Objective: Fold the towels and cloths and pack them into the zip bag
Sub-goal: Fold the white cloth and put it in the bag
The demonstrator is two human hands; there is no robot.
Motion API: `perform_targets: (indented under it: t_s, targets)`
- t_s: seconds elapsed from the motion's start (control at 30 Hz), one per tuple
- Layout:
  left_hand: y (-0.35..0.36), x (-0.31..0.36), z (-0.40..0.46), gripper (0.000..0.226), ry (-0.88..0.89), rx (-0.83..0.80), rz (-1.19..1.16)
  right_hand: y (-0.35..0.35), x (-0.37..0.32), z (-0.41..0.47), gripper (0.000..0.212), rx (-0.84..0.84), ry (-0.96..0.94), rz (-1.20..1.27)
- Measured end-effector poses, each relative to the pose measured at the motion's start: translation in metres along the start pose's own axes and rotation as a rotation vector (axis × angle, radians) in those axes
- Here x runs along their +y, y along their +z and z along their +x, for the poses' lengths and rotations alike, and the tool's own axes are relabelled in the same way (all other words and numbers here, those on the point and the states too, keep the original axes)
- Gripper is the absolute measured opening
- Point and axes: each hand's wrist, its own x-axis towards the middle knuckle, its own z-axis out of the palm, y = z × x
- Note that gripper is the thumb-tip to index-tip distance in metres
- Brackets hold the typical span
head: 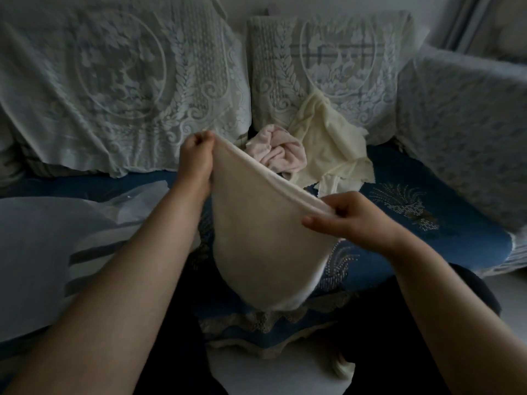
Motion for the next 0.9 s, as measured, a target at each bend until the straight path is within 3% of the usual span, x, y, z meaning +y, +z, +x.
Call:
perform_targets:
  t_s: [0.13,0.2,0.27,0.33,0.4,0.53,0.63,0.7,0.8,0.9]
  targets:
    - [-0.010,0.023,0.039,0.029,0.037,0.096,0.070,-0.036,-0.016,0.003,0.019,-0.261,0.052,0.069]
    - [-0.014,0.035,0.048,0.035,0.061,0.150,0.102,-0.046,-0.023,0.006,0.028,-0.286,0.097,-0.072]
    - [-0.023,0.040,0.058,0.030,0.092,0.211,0.103,-0.050,-0.028,0.012,0.049,-0.250,0.160,-0.598]
    - [-0.032,0.039,0.065,0.016,0.138,0.264,0.132,-0.051,-0.030,0.016,0.050,-0.226,0.174,-1.159]
    - [-0.037,0.037,0.071,0.011,0.212,0.300,0.147,-0.051,-0.028,0.020,0.051,-0.265,0.145,-1.393]
    - [-0.032,0.042,0.076,0.010,0.308,0.324,0.180,-0.035,-0.013,0.030,0.049,-0.394,-0.183,-1.461]
    - [-0.025,0.047,0.084,0.019,0.300,0.293,0.190,-0.007,0.010,0.040,0.035,-0.443,-0.637,-1.365]
    - [-0.018,0.050,0.092,0.024,0.288,0.285,0.216,0.009,0.024,0.050,0.037,-0.512,-0.833,-1.329]
    - [-0.007,0.051,0.101,0.024,0.288,0.280,0.217,0.026,0.039,0.065,0.054,-0.633,-0.818,-1.342]
    - [-0.010,0.049,0.109,0.028,0.275,0.320,0.225,0.024,0.057,0.080,0.048,-0.626,-0.684,-1.453]
